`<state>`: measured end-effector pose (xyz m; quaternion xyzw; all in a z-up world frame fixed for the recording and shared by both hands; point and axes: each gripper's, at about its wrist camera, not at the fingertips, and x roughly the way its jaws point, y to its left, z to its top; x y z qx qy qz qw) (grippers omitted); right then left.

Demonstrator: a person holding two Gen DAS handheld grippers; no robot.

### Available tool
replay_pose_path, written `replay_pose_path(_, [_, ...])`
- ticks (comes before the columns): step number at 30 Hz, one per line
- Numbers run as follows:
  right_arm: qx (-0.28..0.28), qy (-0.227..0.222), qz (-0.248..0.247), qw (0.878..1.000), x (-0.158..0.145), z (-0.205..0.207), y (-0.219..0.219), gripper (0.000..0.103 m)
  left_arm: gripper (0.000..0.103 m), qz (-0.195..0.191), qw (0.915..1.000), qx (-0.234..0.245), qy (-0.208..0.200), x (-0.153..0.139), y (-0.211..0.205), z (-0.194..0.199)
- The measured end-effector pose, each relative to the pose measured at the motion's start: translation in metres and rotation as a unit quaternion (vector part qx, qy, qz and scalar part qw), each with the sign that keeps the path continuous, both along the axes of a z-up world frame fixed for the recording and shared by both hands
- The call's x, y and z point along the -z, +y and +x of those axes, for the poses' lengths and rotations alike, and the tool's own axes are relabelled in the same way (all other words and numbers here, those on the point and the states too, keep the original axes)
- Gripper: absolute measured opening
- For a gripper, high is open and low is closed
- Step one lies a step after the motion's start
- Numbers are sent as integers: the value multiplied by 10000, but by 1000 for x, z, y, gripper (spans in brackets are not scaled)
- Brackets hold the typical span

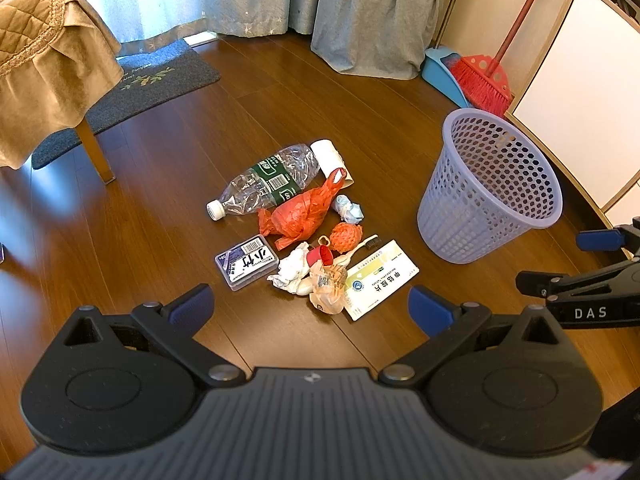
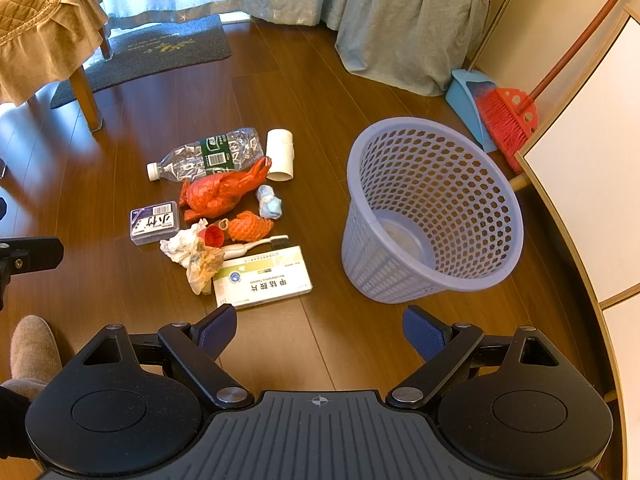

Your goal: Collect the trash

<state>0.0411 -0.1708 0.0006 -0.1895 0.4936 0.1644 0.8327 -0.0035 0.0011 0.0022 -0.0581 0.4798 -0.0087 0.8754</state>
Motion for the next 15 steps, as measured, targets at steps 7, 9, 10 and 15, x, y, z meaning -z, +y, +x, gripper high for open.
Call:
replay_pose_path(7, [-13, 3, 29, 10000, 0, 0, 0, 88, 101, 11, 10000, -19, -16, -1, 0, 0])
replay_pose_path(9, [-5, 3, 43, 10000, -1, 1, -1, 88, 101, 17, 10000, -31, -33, -2, 1, -1])
replay_pose_path(10, [-8, -4, 43, 10000, -1, 0, -1, 88, 101, 21, 10000, -32, -35, -2, 1, -1])
replay_pose_path(15, [3, -5, 54, 10000, -1, 0, -1, 88, 101, 27, 10000, -55, -8, -2, 2, 0])
